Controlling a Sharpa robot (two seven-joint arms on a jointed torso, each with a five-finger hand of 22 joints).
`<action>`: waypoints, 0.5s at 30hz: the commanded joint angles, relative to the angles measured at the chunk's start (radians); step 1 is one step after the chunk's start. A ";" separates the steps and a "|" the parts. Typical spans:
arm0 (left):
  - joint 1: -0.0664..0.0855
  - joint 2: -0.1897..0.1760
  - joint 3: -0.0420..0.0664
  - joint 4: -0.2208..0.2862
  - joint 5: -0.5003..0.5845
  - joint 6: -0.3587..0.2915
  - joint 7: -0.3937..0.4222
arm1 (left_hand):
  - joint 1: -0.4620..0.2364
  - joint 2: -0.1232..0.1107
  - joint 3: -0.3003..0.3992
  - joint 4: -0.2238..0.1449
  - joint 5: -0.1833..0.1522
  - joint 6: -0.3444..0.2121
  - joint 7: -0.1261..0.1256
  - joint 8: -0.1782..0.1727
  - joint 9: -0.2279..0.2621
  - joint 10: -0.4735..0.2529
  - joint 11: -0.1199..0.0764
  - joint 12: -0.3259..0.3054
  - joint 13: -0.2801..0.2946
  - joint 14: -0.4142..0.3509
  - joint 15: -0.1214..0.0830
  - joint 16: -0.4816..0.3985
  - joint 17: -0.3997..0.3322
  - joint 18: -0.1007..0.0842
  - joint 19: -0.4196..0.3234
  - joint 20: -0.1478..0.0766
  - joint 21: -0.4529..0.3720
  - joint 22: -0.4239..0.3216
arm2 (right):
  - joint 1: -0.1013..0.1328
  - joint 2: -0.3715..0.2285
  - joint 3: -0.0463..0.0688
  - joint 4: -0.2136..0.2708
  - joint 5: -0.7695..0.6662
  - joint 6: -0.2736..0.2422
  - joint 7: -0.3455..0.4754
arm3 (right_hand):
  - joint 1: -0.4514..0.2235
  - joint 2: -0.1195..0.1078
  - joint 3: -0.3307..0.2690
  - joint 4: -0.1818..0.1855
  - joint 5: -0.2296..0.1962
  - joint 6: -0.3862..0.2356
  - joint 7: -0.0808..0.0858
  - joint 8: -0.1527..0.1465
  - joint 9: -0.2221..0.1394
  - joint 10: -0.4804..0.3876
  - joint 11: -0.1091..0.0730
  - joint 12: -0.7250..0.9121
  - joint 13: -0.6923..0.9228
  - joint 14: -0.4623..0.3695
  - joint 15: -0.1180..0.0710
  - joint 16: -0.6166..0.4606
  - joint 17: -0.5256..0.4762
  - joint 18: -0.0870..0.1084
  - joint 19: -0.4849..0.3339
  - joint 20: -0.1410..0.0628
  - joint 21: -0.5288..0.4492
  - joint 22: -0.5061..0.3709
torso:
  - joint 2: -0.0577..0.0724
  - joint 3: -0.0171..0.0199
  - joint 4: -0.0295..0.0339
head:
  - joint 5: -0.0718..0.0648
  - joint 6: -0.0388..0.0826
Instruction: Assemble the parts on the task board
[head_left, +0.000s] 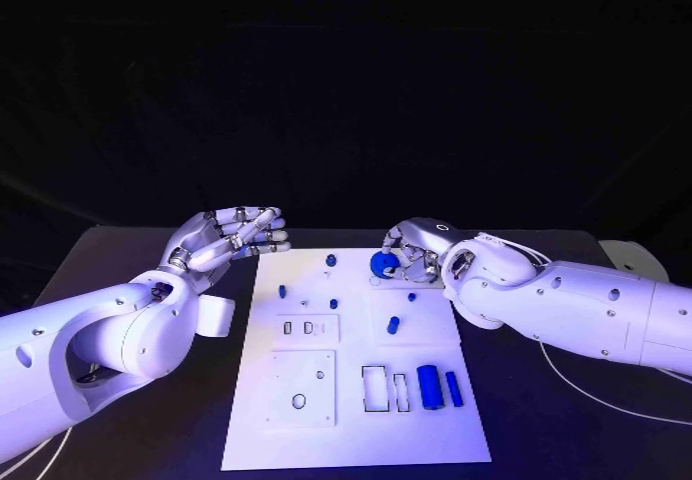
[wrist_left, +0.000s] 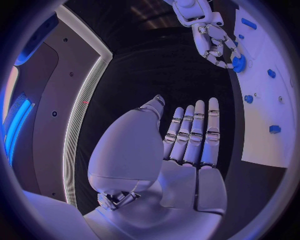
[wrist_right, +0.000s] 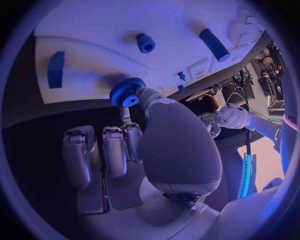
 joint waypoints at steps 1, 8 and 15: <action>0.001 0.003 0.001 0.001 -0.004 0.020 0.006 | 0.006 0.003 0.007 -0.001 -0.006 0.003 0.027 -0.007 -0.001 0.005 0.003 -0.004 -0.001 0.004 0.004 -0.006 0.001 0.015 0.008 -0.001 -0.004 -0.001 | 0.004 0.013 0.001 0.017 -0.084 -0.076 -0.019 | -0.022 -0.001 0.004 0.003 0.003 0.037 -0.029 -0.004 0.006 0.007 0.002 0.006 0.132 0.082 -0.008 0.004 0.139 -0.014 0.105 -0.009 0.004 0.263 | 0.000 -0.0003 0.0000 | 0.002 0.002; 0.001 0.005 0.001 0.000 -0.004 0.021 0.005 | 0.007 0.004 0.008 -0.001 -0.006 0.003 0.027 -0.007 -0.001 0.006 0.003 -0.004 -0.001 0.004 0.004 -0.006 0.002 0.015 0.008 -0.001 -0.004 -0.001 | 0.005 0.074 0.001 0.007 -0.132 -0.088 -0.033 | -0.024 0.000 0.008 0.003 0.004 0.039 -0.029 -0.005 0.006 0.007 0.002 0.006 0.132 0.082 -0.009 0.004 0.140 -0.014 0.105 -0.009 0.004 0.263 | 0.001 -0.0008 0.0009 | 0.004 0.001; 0.001 0.007 0.001 0.000 -0.004 0.022 0.005 | 0.007 0.004 0.008 -0.001 -0.006 0.003 0.027 -0.007 -0.001 0.006 0.003 -0.004 -0.001 0.004 0.004 -0.006 0.002 0.015 0.008 -0.001 -0.004 -0.001 | -0.003 0.140 -0.002 -0.029 -0.149 -0.088 -0.037 | -0.024 0.001 0.011 0.002 0.006 0.039 -0.030 -0.006 0.006 0.007 0.001 0.005 0.132 0.082 -0.009 0.004 0.140 -0.014 0.105 -0.009 0.004 0.263 | 0.002 -0.0011 0.0021 | 0.004 -0.001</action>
